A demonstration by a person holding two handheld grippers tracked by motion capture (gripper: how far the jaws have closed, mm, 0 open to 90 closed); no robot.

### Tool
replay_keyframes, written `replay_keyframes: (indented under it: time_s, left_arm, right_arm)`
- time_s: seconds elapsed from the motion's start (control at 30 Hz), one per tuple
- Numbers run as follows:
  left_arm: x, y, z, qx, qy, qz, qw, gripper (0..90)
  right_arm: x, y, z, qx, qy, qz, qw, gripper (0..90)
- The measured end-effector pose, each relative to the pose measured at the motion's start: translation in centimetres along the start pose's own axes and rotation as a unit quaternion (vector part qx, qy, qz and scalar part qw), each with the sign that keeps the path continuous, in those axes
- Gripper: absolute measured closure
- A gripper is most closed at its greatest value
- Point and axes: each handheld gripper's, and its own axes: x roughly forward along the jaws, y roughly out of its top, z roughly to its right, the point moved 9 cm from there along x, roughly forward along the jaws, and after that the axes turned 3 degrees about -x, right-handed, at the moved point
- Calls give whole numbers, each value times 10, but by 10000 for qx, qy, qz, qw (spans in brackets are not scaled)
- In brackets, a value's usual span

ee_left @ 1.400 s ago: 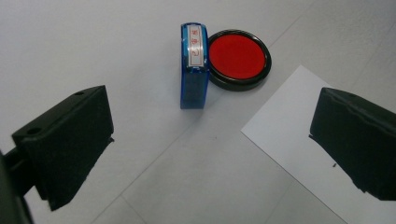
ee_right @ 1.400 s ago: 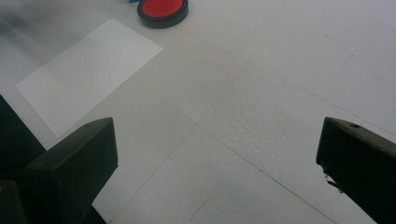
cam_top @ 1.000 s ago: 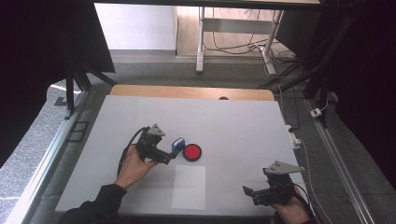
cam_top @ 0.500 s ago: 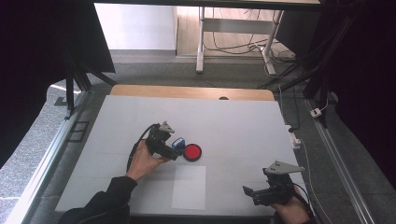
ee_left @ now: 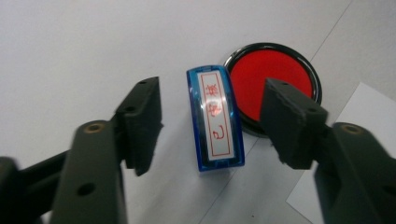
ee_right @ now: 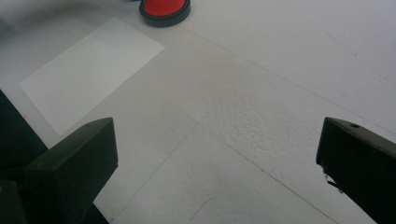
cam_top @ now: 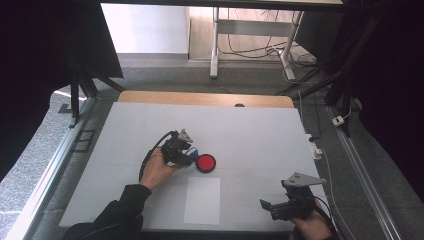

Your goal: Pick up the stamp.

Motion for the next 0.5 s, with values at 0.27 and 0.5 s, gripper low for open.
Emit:
replay_keyframes:
  time_s: [0.27, 0.5]
  left_arm:
    - [-3, 2, -2, -127, -27, 15, 9999, 571]
    - [-4, 0, -3, -316, -109, -7, 9994, 693]
  right_arm:
    - [0, 0, 0, 0, 9, -5, 10000, 0]
    - [0, 0, 0, -2, 16, -7, 10000, 0]
